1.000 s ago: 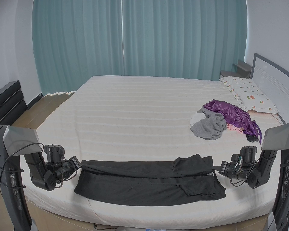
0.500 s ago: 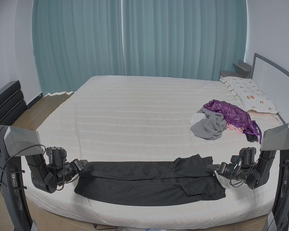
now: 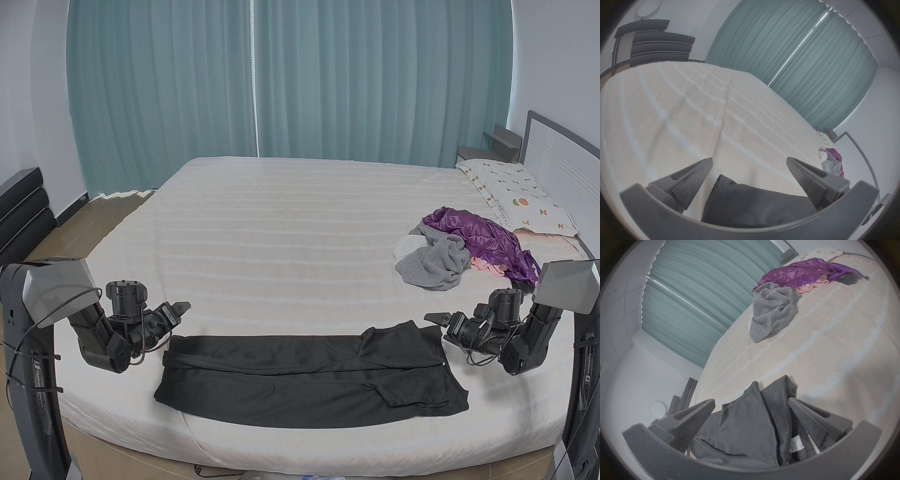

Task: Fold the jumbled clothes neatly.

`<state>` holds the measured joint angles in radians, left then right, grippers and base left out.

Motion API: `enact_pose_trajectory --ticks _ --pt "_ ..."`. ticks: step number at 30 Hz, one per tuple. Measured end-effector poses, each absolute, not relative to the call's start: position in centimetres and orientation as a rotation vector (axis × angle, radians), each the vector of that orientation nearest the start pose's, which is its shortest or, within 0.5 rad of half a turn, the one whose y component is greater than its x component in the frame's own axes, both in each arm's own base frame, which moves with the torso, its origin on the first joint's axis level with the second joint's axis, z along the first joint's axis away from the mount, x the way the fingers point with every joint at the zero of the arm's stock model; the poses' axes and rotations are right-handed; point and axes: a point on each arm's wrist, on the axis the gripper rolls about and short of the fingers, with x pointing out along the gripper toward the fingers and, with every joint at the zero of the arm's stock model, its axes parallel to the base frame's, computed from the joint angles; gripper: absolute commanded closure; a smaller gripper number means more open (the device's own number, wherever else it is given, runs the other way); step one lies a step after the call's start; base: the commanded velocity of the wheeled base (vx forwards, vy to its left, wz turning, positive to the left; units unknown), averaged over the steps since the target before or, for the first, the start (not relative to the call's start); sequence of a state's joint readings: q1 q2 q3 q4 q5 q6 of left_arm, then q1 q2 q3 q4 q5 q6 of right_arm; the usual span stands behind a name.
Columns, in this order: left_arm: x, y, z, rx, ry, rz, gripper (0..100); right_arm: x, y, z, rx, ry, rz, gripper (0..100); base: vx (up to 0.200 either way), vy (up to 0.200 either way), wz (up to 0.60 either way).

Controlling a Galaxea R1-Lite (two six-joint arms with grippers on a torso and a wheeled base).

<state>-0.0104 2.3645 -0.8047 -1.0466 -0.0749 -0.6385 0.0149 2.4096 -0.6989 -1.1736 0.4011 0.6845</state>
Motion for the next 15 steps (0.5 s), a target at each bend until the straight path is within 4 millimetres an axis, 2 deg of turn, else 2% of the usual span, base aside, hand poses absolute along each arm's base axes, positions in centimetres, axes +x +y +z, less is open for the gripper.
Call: enact_pose_trajectory --ticks 5,14,15 --pt "39.5 -1.1 -3.2 -0.614 0.568 0.063 0 36.5 1.5 -4.2 0.784 0.664 0.199 0 0.000 0.000 0.00" --pt "39.3 -1.2 -5.1 -0.579 0.614 0.062 0 36.5 1.6 -4.9 0.786 0.680 0.195 0 0.000 0.000 0.00" --pt "39.2 -1.2 -5.2 -0.577 0.619 0.063 100 36.4 1.6 -5.0 0.785 0.681 0.196 0 0.000 0.000 0.00"
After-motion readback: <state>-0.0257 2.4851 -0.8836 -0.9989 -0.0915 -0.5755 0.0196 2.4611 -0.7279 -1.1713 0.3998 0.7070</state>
